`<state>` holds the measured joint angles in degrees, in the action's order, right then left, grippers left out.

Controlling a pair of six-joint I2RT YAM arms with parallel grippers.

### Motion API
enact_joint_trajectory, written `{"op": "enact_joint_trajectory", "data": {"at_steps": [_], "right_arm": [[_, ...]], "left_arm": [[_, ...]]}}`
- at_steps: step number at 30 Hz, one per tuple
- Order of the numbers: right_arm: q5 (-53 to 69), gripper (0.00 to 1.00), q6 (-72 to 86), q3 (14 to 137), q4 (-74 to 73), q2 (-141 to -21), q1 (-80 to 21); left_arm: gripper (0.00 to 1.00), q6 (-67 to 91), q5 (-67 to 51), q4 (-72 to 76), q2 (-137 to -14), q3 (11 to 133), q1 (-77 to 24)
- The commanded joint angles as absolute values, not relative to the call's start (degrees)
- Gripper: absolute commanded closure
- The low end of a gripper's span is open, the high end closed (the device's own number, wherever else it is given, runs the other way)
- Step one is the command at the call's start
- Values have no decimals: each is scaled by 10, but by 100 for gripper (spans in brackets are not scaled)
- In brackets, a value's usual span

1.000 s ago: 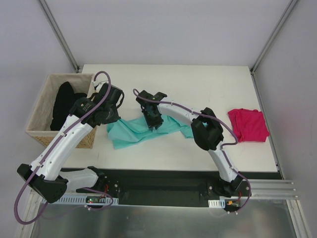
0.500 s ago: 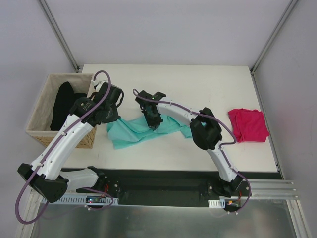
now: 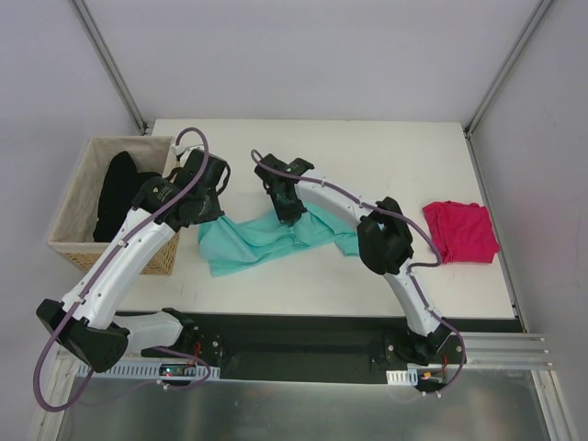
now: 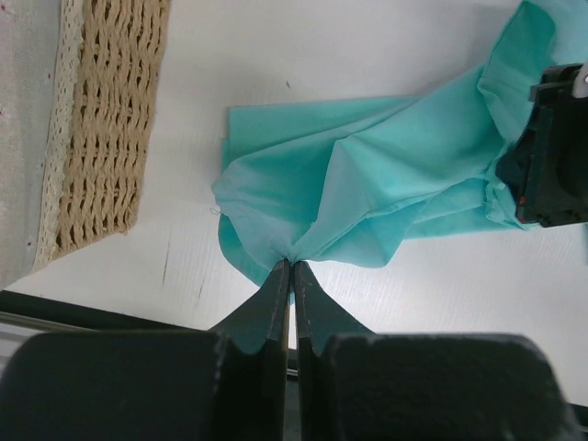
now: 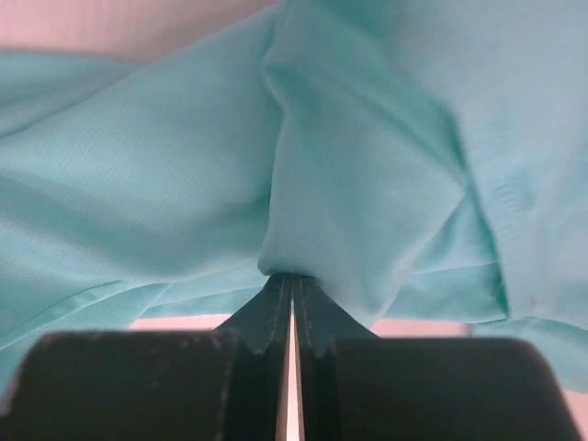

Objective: Fold and stack the t-shirts
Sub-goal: Flatten out the tshirt

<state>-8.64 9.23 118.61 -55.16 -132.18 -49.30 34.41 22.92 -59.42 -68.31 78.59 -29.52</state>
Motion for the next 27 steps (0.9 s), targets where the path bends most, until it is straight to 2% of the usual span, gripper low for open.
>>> {"op": "enact_joint_trajectory", "data": {"at_steps": [1,27], "right_arm": [[-136,99,67,1237,-581,-1289,-452],[-302,99,-83,1312,-502,-1078,-226]], "left_arm": [[100,323,230,-577,-692,793,-287],[100,295,373,-572,-706,927,-267]]}}
